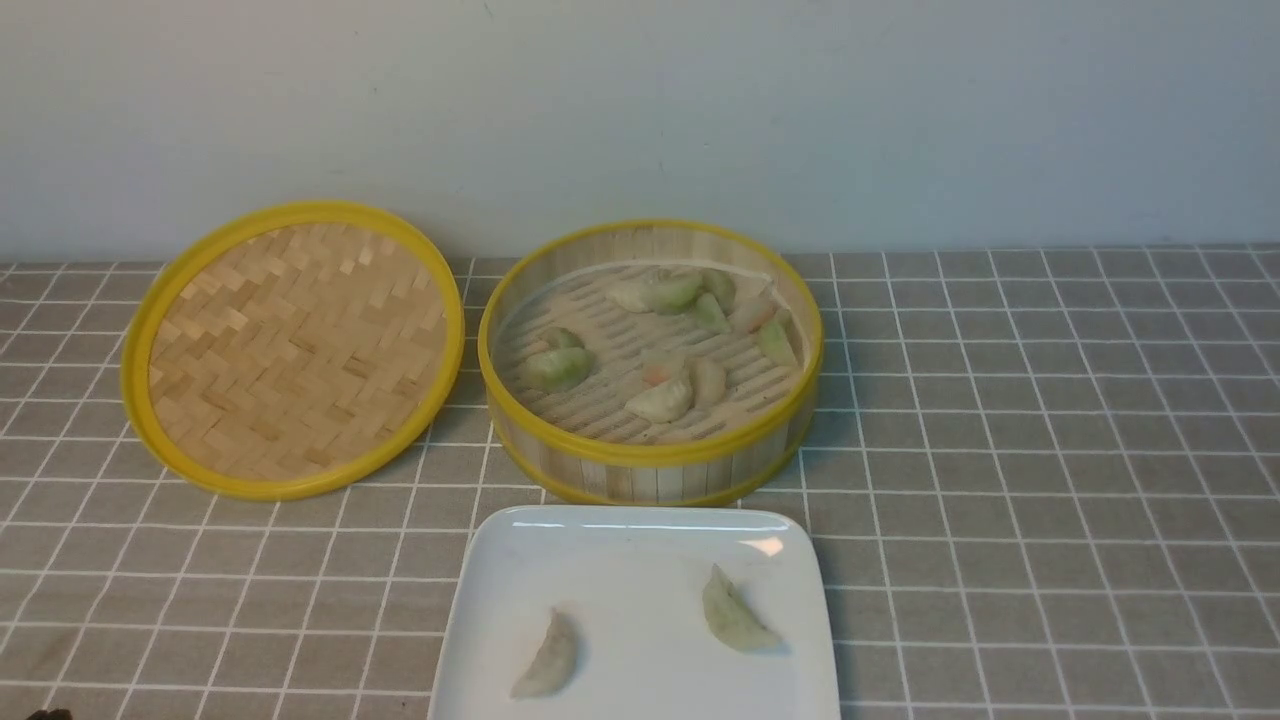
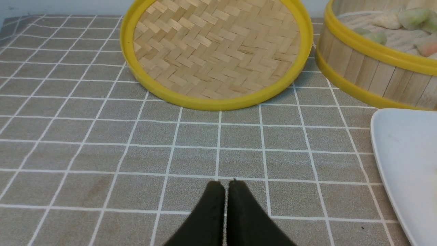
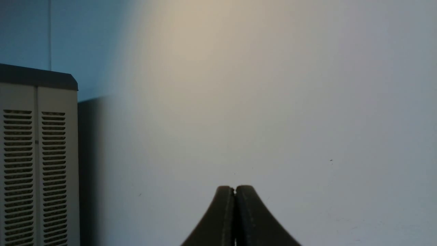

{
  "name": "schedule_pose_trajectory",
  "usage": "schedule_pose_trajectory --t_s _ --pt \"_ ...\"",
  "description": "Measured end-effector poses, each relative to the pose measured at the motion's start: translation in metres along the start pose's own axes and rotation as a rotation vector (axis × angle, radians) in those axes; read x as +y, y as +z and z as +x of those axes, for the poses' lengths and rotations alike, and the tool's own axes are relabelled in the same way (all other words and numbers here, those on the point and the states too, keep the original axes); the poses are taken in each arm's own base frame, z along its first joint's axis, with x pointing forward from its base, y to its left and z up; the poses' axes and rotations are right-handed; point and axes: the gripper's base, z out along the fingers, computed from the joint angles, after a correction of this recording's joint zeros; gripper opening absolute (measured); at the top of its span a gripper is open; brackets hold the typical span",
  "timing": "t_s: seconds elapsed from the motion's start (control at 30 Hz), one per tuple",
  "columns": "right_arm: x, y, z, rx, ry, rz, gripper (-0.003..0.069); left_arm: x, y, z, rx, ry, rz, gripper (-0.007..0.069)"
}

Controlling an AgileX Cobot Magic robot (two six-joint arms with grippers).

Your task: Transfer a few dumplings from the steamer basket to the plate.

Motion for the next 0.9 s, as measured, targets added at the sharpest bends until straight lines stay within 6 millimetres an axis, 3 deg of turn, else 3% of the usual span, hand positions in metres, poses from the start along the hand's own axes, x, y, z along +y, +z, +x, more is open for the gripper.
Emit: schedule_pose_trajectory --t_s 0.47,0.9 --pt "0.0 0.0 0.0 0.004 -0.008 0.002 -0.0013 0.0 0.0 0.0 0.0 0.0 0.0 -0.0005" --pt "0.002 0.001 0.029 0.175 -0.019 -0.029 -0.0013 0.0 0.0 0.0 0.0 0.0 0.0 -0.0005"
